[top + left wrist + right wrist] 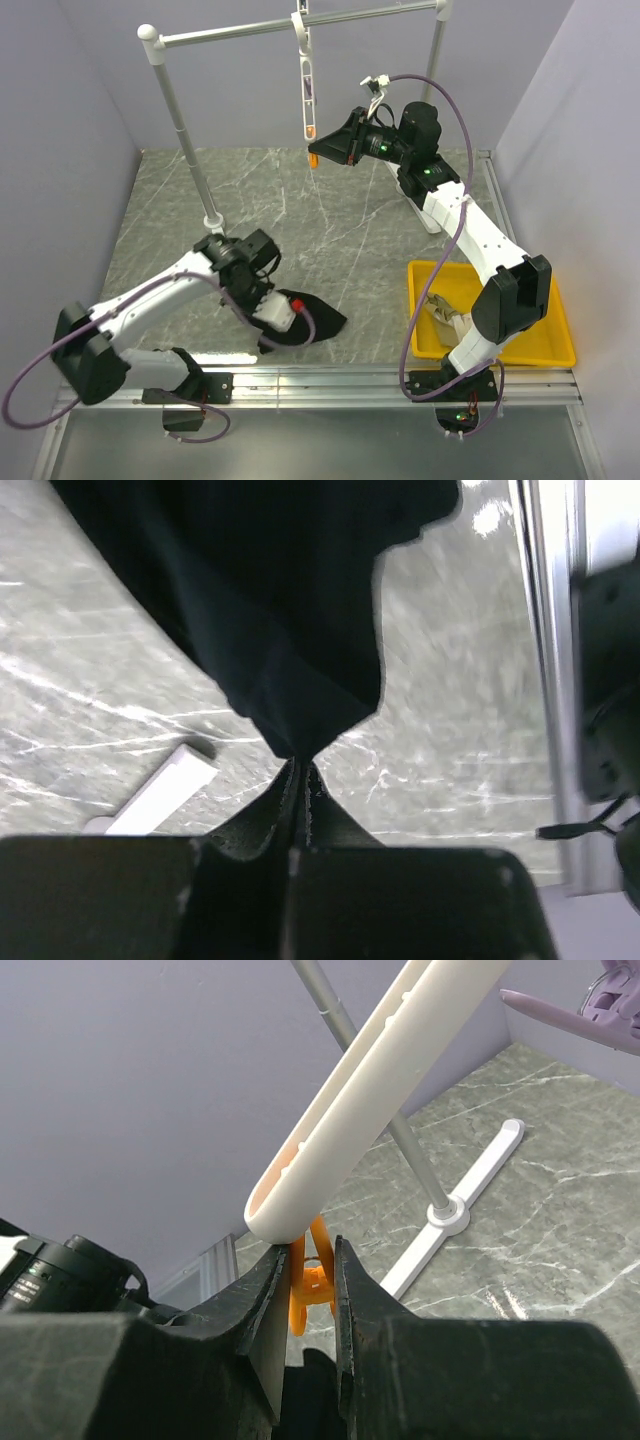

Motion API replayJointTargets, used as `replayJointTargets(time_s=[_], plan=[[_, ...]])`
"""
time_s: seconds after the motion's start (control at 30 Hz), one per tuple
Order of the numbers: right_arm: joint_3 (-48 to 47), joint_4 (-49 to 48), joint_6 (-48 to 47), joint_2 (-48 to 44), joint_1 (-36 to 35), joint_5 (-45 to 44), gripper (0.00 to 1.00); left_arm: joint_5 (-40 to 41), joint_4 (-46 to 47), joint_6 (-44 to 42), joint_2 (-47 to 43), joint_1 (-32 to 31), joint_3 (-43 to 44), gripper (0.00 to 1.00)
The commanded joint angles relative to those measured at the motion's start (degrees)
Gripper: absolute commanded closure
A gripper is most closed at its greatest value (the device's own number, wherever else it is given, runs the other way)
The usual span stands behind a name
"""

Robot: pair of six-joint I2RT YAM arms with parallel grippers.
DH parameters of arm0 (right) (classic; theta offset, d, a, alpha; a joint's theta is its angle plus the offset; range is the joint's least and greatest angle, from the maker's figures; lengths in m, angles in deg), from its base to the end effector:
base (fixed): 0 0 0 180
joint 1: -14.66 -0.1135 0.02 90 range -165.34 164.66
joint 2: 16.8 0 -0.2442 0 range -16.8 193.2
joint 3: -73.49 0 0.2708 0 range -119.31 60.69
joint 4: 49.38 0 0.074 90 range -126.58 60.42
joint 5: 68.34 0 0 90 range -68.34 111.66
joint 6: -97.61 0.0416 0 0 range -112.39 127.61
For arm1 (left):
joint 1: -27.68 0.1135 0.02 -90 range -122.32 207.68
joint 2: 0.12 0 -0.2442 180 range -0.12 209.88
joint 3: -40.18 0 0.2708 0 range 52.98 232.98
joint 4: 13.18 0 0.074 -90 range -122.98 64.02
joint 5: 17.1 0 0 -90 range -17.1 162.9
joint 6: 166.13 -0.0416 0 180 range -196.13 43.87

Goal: Clip the underwear to the hanger

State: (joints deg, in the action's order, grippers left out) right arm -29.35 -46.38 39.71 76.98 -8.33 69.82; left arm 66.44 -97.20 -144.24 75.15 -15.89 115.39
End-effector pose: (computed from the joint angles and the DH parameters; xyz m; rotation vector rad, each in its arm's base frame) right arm 0.3605 0.1866 0.4106 -0.6207 1.5466 1.3587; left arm 0.1711 -0.1692 0.2347 2.4988 1.6850 -0.1331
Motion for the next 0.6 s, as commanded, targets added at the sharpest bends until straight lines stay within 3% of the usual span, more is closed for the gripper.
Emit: replayJointTargets(time_s=[0.0, 0.1, 0.2, 0.3, 0.33, 0.4, 0.43, 0.5, 0.53, 0.57], plan=[[-1.54, -1.27, 0.68, -1.76, 1.01, -1.32, 1.0, 4.95, 0.98, -13.96, -8.01, -0.02, -9.3, 0.93], [-1.54, -1.36, 0.77, -1.76, 1.01, -1.49, 1.0, 10.06, 12.22, -21.51, -15.83, 0.76, -19.85, 0.88], [-2.07, -0.22, 0.07, -1.76, 1.01, -1.32, 1.0, 6.81, 20.11, -29.08, -24.01, 3.75, -25.4, 0.84], [-2.07, -0.13, -0.19, -1.67, 1.01, -1.23, 1.0, 2.51, 21.75, -21.14, -24.31, 4.02, -24.19, 0.7], [-2.16, -0.3, -0.02, -1.67, 1.01, -1.23, 1.0, 2.07, 21.13, -17.96, -22.63, 4.02, -21.05, 0.6], [-2.25, -0.74, 0.42, -1.49, 1.01, -1.23, 1.0, 0.67, 19.73, -7.19, -15.64, 4.46, -16.73, 0.57], [-2.33, -0.83, 0.68, -1.41, 0.92, -1.23, 1.0, -0.47, 18.85, -4.42, -13.06, 5.5, -11.4, 0.48], [-2.42, -1.09, 0.86, -1.23, 1.01, -1.4, 1.0, -5.63, 17.53, 0.85, -8.23, 6.3, -5.49, 0.45], [-2.6, -1.1, 1.12, -1.05, 1.01, -1.4, 1.0, -7.24, 17.43, 5.75, -3.94, 6.22, -0.59, 0.35], [-2.6, -1.1, 1.13, -0.97, 0.92, -1.4, 1.0, -8.99, 17.87, 8.15, -1.9, 6.22, 1.46, 0.33]])
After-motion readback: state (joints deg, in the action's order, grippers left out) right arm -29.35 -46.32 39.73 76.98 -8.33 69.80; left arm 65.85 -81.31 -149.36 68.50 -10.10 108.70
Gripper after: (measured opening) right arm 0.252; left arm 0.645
